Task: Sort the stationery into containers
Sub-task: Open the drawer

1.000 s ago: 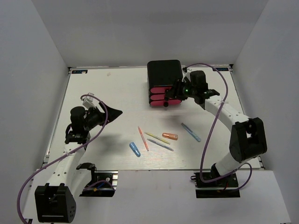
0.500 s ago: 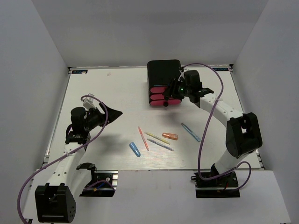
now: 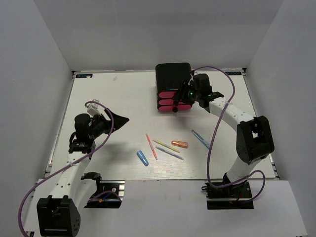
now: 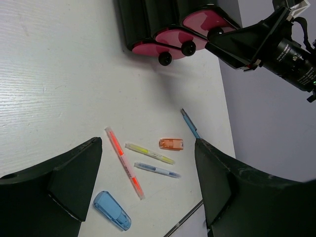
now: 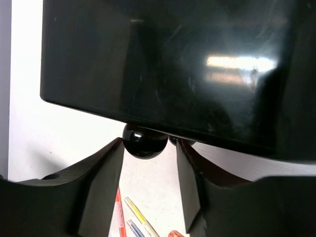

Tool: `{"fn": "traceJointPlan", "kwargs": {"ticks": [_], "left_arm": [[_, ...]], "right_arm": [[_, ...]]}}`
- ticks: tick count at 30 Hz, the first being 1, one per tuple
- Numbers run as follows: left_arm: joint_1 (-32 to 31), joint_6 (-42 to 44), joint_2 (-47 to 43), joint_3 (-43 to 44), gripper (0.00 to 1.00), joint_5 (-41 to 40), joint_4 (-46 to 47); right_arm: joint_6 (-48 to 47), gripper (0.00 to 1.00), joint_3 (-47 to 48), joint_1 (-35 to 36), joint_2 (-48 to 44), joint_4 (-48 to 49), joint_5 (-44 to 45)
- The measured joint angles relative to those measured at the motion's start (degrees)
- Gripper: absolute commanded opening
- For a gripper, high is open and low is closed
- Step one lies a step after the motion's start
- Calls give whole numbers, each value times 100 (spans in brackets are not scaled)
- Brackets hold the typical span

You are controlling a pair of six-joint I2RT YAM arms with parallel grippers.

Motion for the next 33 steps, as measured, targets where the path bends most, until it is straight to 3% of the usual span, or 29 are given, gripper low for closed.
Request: {"fn": "traceJointPlan", "kwargs": {"ticks": [9,16,28,32,33], "left_arm": [[0,2,0,-28,85,-26,0],[0,0,-9,-35,85,-28,-2],[0,-136,-61,-227,84,4,63],[-24,-170,-59,-278,84,20,61],[-42,-175,-55,-278,84,22,59]], "right_arm": [[-17,54,236,0,107,68,129],[-2,25,245,-4,153,68,149],[109,24,-590,7,-448,417,37],[170,29,-922,13,-748,450,-35],[175,36,-966,13,-787,450,-46]]}}
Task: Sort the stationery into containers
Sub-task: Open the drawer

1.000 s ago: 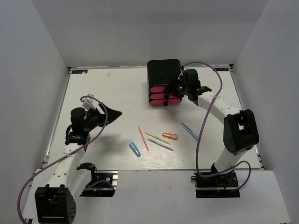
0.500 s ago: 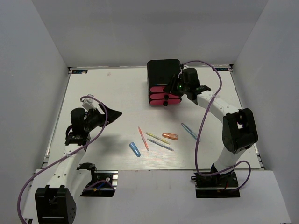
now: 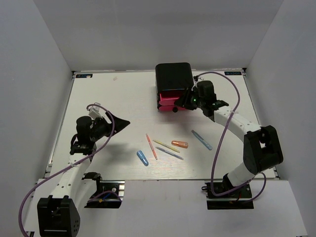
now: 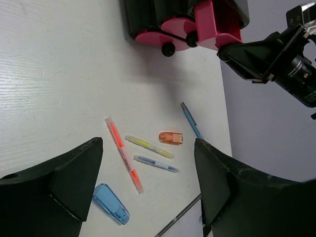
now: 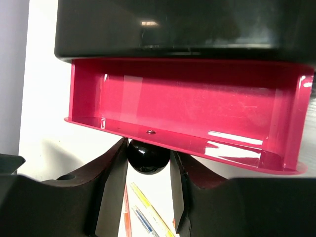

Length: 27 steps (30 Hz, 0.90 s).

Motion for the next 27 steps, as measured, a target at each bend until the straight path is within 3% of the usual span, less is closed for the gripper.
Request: {"fn": "traceJointPlan", "kwargs": {"ticks": [5,11,21,27], "left_arm": [[-98,-42,2,4,83,9,-155],[-319,-68,7,122,82,-35,-688],[-765,-63,13,398,77,-310,-1836],[-1172,-61,63,435,67,-656,-2614]], "right_arm": [[4,48,-114,0,-70,42,-28],[46,90,-197,-13,-74,-37,-24],[-138,90,-820,-17,-645,-256,-304],[-1488,90,-1641,-17,-1561,-374,-1110]]}}
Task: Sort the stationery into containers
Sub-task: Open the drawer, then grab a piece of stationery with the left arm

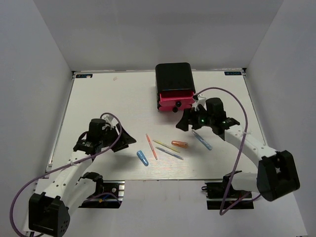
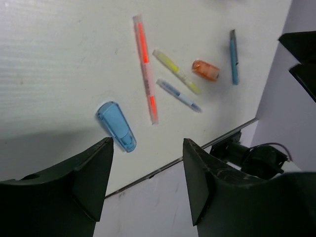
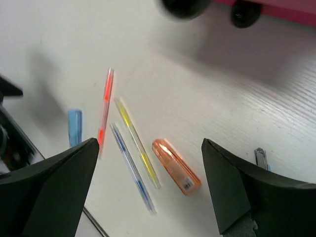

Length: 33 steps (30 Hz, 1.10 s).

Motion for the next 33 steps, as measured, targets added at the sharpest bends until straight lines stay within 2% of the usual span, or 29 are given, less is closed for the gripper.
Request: {"fn": "traceJointPlan", "kwargs": {"ticks": [6,11,13,15,16,19,27,33], "left_arm": [[-684,-144,662,363,64,-557,-540],[-1585,-435,1488,946,64,-1266,-876],[-1926,-612,1681,1045,64,-1574,-970],[-2223,-813,1906,1108,64,-1862,-1078],[-2398,-935,2033,1150,64,-2026,-1172],[-2887,-1270,2439,1314,64,-2505,-1419],[-3528,-1895,3359,1746,64,-3427,-1641],[-3641,-2122,3921,1908,51,-3735,-1692]], "right_arm": [[-2048,90,-546,7,-907,-162,-470],[-2970,90,-730,2,-1325,-195,-337],[-3067,90,-741,0,-1377,-216,-227],[-3108,83,-741,-17,-1375,-275,-162],[-3132,76,-741,-28,-1375,-321,-146],[-3178,66,-741,-37,-1392,-391,-125],[-3163,66,-754,-37,-1694,-389,-85],[-3123,68,-914,-37,-1810,-385,-66]]}}
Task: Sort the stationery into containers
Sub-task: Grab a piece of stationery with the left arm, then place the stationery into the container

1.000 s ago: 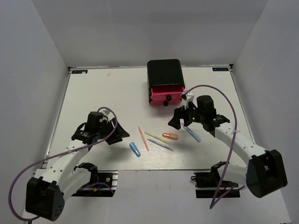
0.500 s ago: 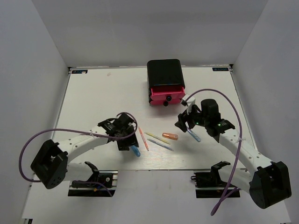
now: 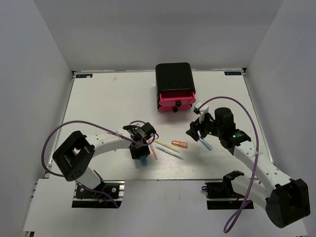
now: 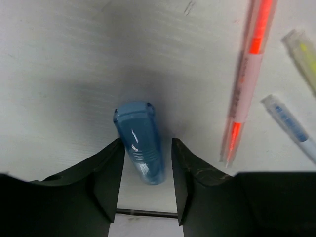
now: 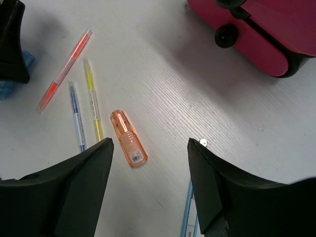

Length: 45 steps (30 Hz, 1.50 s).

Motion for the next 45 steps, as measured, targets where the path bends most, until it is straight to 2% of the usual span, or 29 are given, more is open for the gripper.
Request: {"fn": "traceJointPlan", "kwargs": {"ticks": [5,8,11,13,15,17,18,19,20,21,26,33,39,43,45], "left_arm": [[-24,-55,267,273,29,-111,0],[-46,-68,282,289,20,-151,17],[-70,-13,151,223,16,-181,55],[-70,245,-48,203,13,-216,83],[-70,658,-295,356,13,-323,57],[-55,1294,-461,745,12,-400,105],[-44,1596,-496,992,8,-435,149],[-15,2083,-535,1283,8,-452,291],[-9,2555,-555,1556,8,-437,442],[7,2979,-555,1808,8,-411,599],[66,5359,-531,2817,8,24,1458],[323,7482,44,3779,8,675,2409],[649,8548,833,3960,7,1342,3161],[813,8841,1373,4068,7,1663,3364],[866,8887,1589,4155,9,1742,3416]], "right_arm": [[66,69,-103,0,-92,-4,2],[68,75,-127,0,-149,-4,0],[-2,82,-127,0,-208,-7,-24],[-136,82,-127,0,-236,-11,-85],[-345,70,-127,0,-280,-70,-232],[-625,49,-127,-4,-321,-173,-470],[-778,21,-127,-7,-337,-221,-603],[-922,10,-127,-9,-343,-258,-739],[-1034,3,-127,-7,-350,-295,-879],[-1137,0,-127,-7,-352,-341,-1010],[-1530,3,-127,-7,-352,-520,-1412],[-1864,12,-127,-9,-365,-595,-1552],[-1996,19,-127,-7,-409,-610,-1554],[-2022,19,-127,-9,-461,-610,-1554],[-2028,22,-127,-13,-472,-610,-1552]]}}
